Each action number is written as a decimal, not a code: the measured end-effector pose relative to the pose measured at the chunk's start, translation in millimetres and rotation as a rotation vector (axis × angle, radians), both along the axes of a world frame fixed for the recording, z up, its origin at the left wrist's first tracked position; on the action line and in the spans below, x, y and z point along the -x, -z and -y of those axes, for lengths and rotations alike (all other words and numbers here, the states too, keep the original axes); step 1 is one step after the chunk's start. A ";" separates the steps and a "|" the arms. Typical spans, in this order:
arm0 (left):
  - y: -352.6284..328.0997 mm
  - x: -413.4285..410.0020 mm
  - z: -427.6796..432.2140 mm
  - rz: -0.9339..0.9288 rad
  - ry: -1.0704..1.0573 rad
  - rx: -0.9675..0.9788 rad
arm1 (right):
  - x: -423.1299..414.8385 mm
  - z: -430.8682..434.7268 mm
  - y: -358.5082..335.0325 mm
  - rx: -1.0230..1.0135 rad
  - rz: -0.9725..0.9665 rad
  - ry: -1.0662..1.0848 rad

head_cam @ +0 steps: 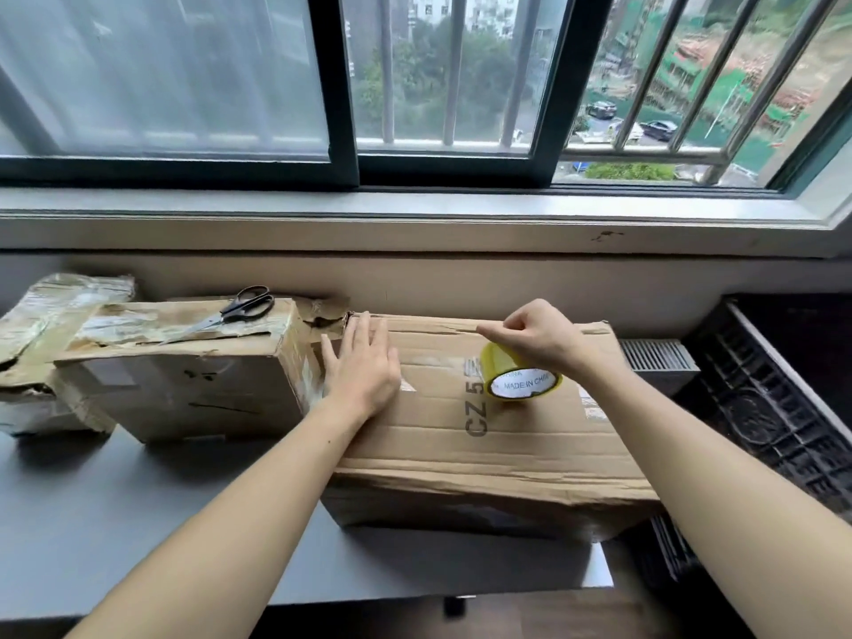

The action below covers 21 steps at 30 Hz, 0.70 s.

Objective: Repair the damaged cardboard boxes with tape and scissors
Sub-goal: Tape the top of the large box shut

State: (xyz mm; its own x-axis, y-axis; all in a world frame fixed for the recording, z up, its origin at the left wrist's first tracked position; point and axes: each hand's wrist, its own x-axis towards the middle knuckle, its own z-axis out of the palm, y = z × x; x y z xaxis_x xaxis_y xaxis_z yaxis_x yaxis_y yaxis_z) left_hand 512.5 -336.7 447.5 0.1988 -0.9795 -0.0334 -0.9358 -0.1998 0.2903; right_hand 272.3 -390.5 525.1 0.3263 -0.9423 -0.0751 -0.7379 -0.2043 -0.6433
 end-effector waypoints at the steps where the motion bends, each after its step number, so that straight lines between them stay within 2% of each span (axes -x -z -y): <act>1: -6.9 6.4 6.1 -0.004 -0.003 0.037 | 1.3 -1.2 -0.1 -0.015 0.045 0.010; 3: -21.0 25.8 22.7 -0.001 0.069 0.087 | 7.1 -1.1 2.4 -0.057 0.128 0.034; 6: -23.6 58.6 44.0 -0.022 0.219 0.029 | 16.9 -1.8 10.1 -0.132 0.260 0.067; 8: -10.6 70.0 47.3 -0.013 0.230 -0.014 | 21.8 -4.4 17.2 -0.195 0.391 0.070; 10: 3.2 73.0 42.4 0.070 0.213 0.021 | 23.3 -8.9 25.8 -0.230 0.514 0.079; 13: 14.0 70.9 41.5 0.141 0.219 0.048 | 14.0 -19.2 34.5 -0.207 0.608 0.138; 15: 15.8 70.7 44.1 0.136 0.210 0.067 | 16.4 -17.3 31.1 -0.191 0.587 0.173; 19: 15.5 71.7 46.6 0.118 0.211 0.054 | 54.7 -0.2 18.6 0.031 0.165 0.208; 21: 13.2 71.1 47.1 0.118 0.216 0.043 | 66.0 4.0 12.5 0.058 0.077 0.204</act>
